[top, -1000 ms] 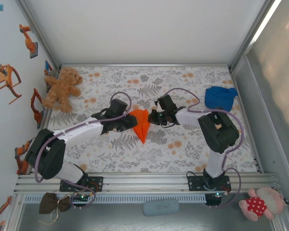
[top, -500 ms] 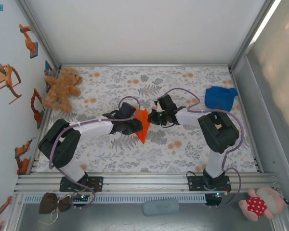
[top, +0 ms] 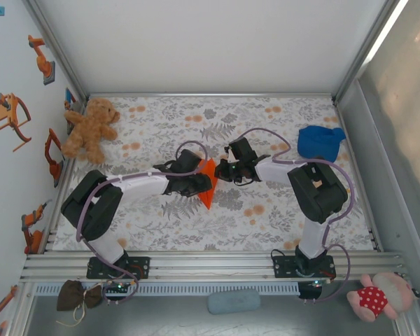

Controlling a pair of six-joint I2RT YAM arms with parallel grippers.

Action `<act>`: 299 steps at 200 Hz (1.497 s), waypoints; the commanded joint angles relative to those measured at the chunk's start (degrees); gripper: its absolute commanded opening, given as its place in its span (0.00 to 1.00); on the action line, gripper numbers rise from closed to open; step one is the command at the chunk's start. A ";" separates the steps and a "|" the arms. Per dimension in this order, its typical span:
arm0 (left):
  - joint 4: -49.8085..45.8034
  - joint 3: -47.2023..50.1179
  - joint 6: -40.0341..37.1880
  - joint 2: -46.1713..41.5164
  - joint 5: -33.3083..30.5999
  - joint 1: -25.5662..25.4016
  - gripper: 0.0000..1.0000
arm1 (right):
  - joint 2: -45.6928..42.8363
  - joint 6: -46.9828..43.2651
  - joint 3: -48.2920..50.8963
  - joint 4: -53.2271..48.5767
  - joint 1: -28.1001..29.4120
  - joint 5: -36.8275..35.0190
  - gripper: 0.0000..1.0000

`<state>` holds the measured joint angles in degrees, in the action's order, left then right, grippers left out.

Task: Fold a paper plane with a square sheet of paper (pick it up from the middle)
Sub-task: Move the paper plane to the top-center of the table.

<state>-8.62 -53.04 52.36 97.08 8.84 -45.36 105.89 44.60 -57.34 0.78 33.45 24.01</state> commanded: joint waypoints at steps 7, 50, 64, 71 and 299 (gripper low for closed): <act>-2.64 -2.92 1.54 1.76 -0.89 -0.79 0.45 | 0.55 0.49 0.59 0.75 -0.32 0.51 0.00; -6.11 -5.48 2.73 4.08 -3.56 -2.07 0.39 | 0.55 0.57 0.58 0.89 -0.32 0.79 0.00; -7.70 -6.68 2.82 4.84 -4.98 -2.51 0.37 | 0.55 0.57 0.50 1.00 -0.27 0.92 0.00; -8.47 -7.27 2.76 5.17 -5.56 -2.70 0.36 | 0.49 0.58 0.52 1.07 -0.32 0.97 0.00; -19.92 -14.92 -4.06 6.33 -14.11 -3.84 0.12 | -11.31 -0.85 3.45 -3.83 -2.60 -7.92 0.42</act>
<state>-24.27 -65.21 52.05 105.97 -1.78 -49.17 100.64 45.04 -55.88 -0.84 32.38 22.00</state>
